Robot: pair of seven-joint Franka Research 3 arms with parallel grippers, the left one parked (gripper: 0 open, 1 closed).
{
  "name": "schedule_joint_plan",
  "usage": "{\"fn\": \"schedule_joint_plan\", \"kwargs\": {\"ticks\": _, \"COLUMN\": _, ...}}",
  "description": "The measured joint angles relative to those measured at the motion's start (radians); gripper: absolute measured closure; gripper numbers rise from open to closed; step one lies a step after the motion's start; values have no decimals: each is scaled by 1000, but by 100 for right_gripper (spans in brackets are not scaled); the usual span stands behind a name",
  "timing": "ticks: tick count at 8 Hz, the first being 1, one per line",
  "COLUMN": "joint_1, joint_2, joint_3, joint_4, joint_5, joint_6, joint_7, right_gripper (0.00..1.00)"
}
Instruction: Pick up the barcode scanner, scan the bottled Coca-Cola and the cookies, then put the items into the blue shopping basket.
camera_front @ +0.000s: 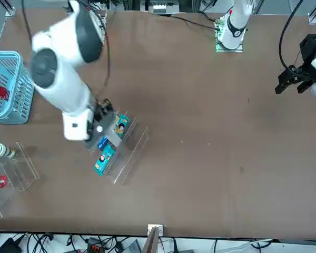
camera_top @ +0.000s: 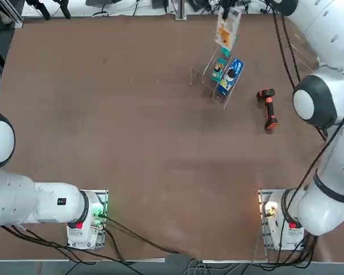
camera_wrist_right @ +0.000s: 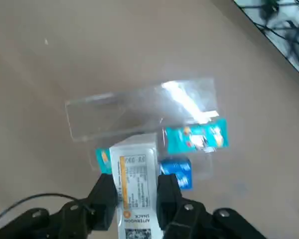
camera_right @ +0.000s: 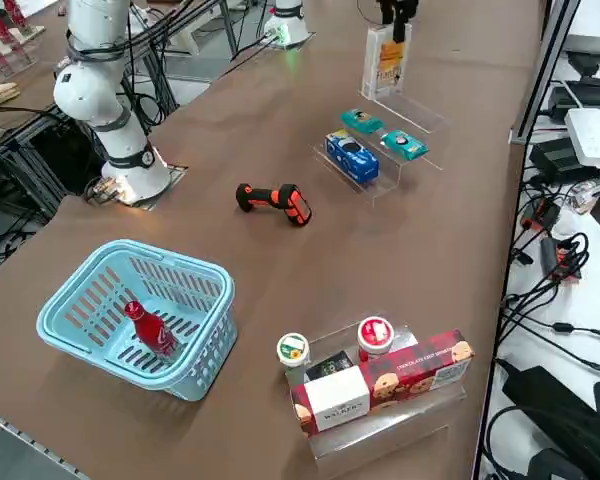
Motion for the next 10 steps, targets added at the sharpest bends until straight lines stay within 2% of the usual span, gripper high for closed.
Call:
{"fn": "schedule_joint_plan", "kwargs": {"ticks": 1, "joint_1": -18, "joint_2": -37, "joint_3": -44, "joint_4": 1, "joint_5": 0, "joint_6": -66, "joint_7": -83, "right_gripper": 55}}
{"fn": "schedule_joint_plan", "kwargs": {"ticks": 3, "joint_1": -66, "joint_2": -90, "joint_3": -161, "joint_4": -4, "joint_5": 0, "joint_6": -179, "joint_7": -316, "right_gripper": 55}}
{"fn": "schedule_joint_plan", "kwargs": {"ticks": 5, "joint_1": -153, "joint_2": -128, "joint_3": -254, "joint_4": -62, "joint_5": 2, "joint_6": -203, "joint_7": -559, "right_gripper": 55}}
{"fn": "schedule_joint_plan", "kwargs": {"ticks": 7, "joint_1": -255, "joint_2": -201, "joint_3": -295, "joint_4": -177, "joint_5": 1, "joint_6": -204, "joint_7": -735, "right_gripper": 55}}
{"fn": "schedule_joint_plan", "kwargs": {"ticks": 10, "joint_1": -420, "joint_2": -376, "joint_3": -315, "joint_4": -412, "joint_5": -23, "joint_6": -163, "joint_7": -942, "right_gripper": 55}}
